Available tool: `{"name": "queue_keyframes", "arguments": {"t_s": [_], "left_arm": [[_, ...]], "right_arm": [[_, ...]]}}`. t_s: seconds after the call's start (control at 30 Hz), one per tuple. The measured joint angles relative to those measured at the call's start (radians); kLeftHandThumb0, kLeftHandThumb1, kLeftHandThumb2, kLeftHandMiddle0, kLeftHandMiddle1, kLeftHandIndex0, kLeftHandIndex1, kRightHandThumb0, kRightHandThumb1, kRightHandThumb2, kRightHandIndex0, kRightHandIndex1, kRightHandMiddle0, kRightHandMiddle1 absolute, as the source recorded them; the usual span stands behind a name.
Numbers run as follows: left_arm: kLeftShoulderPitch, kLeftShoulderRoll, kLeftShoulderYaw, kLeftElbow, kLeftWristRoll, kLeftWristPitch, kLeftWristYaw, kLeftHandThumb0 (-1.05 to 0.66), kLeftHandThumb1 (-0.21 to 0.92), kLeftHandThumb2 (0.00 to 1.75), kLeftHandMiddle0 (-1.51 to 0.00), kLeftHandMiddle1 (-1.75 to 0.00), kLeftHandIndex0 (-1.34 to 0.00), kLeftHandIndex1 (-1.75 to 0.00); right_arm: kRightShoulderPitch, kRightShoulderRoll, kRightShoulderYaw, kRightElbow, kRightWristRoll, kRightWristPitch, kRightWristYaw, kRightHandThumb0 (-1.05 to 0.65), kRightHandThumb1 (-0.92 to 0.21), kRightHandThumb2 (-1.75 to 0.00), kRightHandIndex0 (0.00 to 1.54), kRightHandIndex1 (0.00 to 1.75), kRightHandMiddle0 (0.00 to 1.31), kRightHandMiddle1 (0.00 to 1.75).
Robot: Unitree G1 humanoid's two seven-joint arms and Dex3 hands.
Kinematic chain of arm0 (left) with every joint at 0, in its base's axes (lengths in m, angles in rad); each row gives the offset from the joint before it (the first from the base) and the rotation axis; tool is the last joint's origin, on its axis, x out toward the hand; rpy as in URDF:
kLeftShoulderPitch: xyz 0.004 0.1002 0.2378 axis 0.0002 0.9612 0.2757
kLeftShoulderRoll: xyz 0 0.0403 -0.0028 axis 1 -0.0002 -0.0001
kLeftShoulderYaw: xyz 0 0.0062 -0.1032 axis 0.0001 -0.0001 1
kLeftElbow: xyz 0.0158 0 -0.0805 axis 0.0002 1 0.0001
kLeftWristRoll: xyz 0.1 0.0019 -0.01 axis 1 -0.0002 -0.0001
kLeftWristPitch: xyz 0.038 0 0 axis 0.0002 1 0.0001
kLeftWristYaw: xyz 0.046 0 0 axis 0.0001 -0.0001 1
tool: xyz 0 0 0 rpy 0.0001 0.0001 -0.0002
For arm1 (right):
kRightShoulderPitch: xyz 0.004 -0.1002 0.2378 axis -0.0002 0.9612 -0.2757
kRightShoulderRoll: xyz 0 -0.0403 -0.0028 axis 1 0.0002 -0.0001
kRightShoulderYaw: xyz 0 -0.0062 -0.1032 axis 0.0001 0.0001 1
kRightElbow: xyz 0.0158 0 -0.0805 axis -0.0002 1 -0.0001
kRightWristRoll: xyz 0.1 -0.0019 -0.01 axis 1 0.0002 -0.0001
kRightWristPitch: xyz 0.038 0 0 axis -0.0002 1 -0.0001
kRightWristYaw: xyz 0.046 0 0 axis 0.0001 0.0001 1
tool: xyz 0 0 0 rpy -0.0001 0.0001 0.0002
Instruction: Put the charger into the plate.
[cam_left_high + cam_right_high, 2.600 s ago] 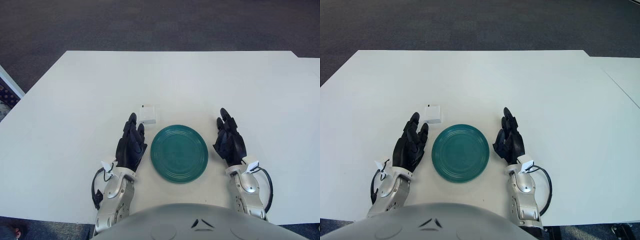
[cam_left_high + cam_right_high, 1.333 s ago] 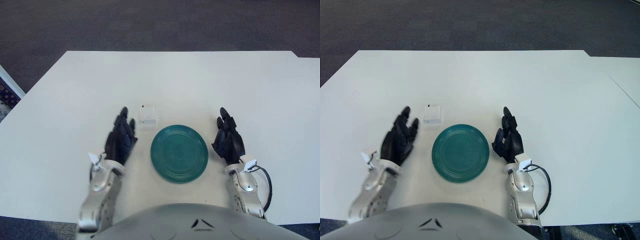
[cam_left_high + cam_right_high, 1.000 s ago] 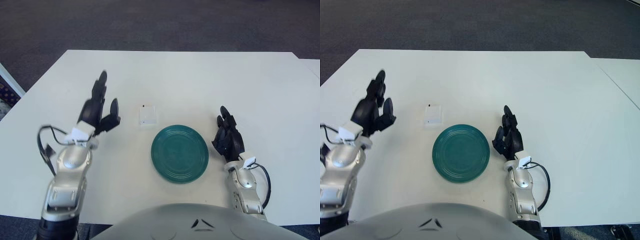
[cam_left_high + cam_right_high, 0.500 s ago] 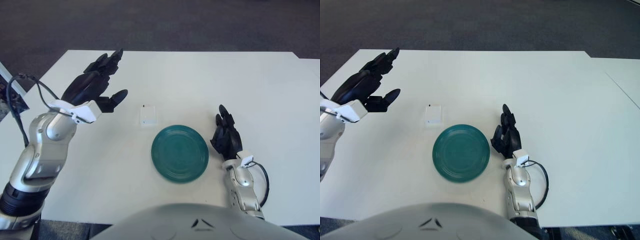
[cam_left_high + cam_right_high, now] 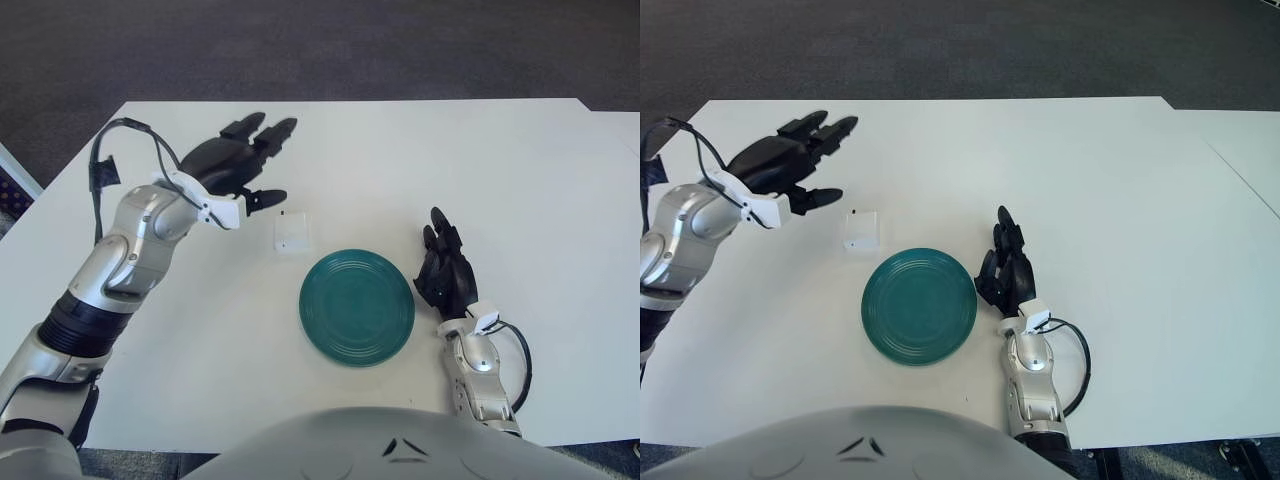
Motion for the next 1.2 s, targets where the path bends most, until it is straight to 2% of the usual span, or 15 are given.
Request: {"name": "queue_keyframes", "arguments": {"t_s": [0.3, 0.43, 0.5, 0.7, 0.83, 1.2], "left_arm": [[0.045, -0.005, -0.022, 0.078, 0.031, -0.104, -0.001, -1.05, 0.92, 0.58, 0.0, 0.0, 0.0, 0.0], [0.066, -0.038, -0.029, -0.053, 0.031, -0.037, -0.082, -1.05, 0.92, 0.57, 0.0, 0.0, -0.01, 0.0], [0.076, -0.049, -0.031, -0.101, 0.023, -0.047, -0.093, -1.05, 0.92, 0.57, 0.0, 0.0, -0.01, -0.01], [0.073, -0.059, -0.079, 0.056, 0.051, -0.139, -0.058, -1.05, 0.92, 0.59, 0.0, 0.0, -0.04, -0.02], [0.09, -0.072, -0.096, 0.125, 0.078, -0.154, -0.053, -1.05, 0.92, 0.6, 0.0, 0.0, -0.05, -0.03], [0.092, -0.103, -0.112, 0.164, 0.131, -0.168, -0.028, -1.05, 0.92, 0.62, 0.0, 0.0, -0.09, -0.06]], "right_arm": [[0.01, -0.001, -0.004, 0.0, 0.008, -0.009, 0.008, -0.95, -0.92, -0.91, 0.0, 0.0, 0.0, 0.11], [0.009, 0.001, -0.006, 0.0, 0.007, -0.027, 0.004, -0.96, -0.92, -0.89, 0.0, 0.0, 0.0, 0.11], [0.008, 0.006, -0.005, 0.003, 0.006, -0.029, -0.003, -0.96, -0.92, -0.89, 0.0, 0.0, 0.0, 0.11], [0.012, 0.007, -0.003, 0.002, -0.007, -0.032, -0.014, -0.96, -0.92, -0.89, 0.0, 0.0, 0.0, 0.11], [0.021, 0.004, -0.003, 0.001, -0.011, -0.032, -0.014, -0.96, -0.92, -0.89, 0.0, 0.0, 0.0, 0.11], [0.018, 0.001, -0.004, 0.004, -0.011, -0.032, -0.015, -0.96, -0.92, -0.9, 0.0, 0.0, 0.0, 0.12]]}}
